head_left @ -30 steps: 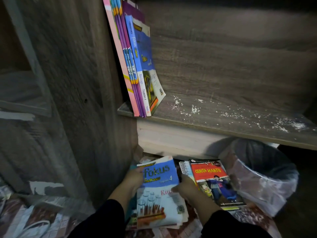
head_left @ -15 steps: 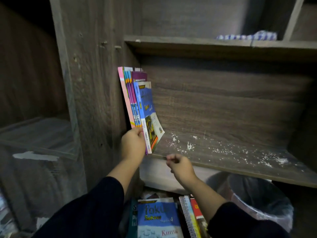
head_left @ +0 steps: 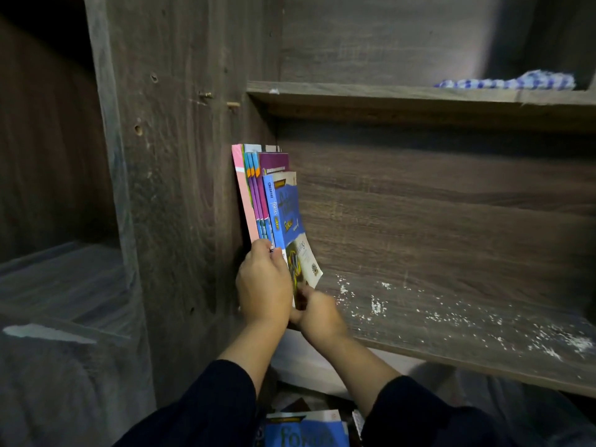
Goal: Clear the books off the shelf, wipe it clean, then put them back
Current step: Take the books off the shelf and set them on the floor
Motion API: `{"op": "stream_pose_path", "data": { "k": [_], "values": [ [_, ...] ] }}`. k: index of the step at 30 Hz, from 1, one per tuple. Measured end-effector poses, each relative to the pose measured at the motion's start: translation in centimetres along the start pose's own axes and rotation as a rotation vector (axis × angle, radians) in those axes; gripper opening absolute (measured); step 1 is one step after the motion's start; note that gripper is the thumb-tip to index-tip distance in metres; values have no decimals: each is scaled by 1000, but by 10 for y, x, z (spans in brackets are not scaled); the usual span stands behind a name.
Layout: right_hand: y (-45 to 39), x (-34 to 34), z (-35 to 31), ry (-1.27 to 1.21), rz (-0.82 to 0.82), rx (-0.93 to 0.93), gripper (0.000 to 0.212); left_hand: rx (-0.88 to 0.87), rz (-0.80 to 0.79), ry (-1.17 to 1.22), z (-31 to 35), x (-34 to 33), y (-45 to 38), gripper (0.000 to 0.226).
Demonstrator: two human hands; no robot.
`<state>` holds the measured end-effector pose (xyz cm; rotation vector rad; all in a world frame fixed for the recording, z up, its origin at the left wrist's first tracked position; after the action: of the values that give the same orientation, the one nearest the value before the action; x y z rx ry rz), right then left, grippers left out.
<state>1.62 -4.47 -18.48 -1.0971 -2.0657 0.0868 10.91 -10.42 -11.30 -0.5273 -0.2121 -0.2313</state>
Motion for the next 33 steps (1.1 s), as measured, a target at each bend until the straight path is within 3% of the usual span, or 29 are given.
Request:
{"op": "stream_pose_path", "data": {
  "k": [6,9,13,17,19,23,26,30,33],
  "values": [
    [2,1,11,-168,-43,-32,49,-96,13,-52,7,-10,3,26],
    [3,5,12,-160,-24,19,38,-138,-27,-155,15,-12,3,37],
    [5,6,15,-242,-14,-19,36,-75,-214,-369,23,-18,-9,54],
    [22,22,14,-310,87,-185,8,-118,-287,-391,23,-24,-18,46],
    [38,27,10,-481,-8,-369,21,-133,-298,-347,25,-23,-16,42],
    [60,26,7,-900,-278,-700,70,-123,-301,-239,35,-14,-9,37],
    [58,26,8,-1301,-135,-730,85,-100,-319,-106,48,-2,-13,35],
    [59,43,1,-1523,187,-632,49,4,-420,157,67,25,-21,35],
    [72,62,3,-1508,271,-584,29,88,-524,236,73,45,-16,32]
  ]
}}
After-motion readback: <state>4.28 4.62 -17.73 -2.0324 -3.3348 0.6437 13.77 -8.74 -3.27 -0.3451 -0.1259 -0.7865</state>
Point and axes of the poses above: each hand's wrist, its own y-axis away from the middle knuckle, its own x-axis out of the back of the hand, z = x × y, the point moved 2 cm from there along -y, towards the middle knuckle, and after that the axes turned 7 degrees about x, right-handed, at the moved point
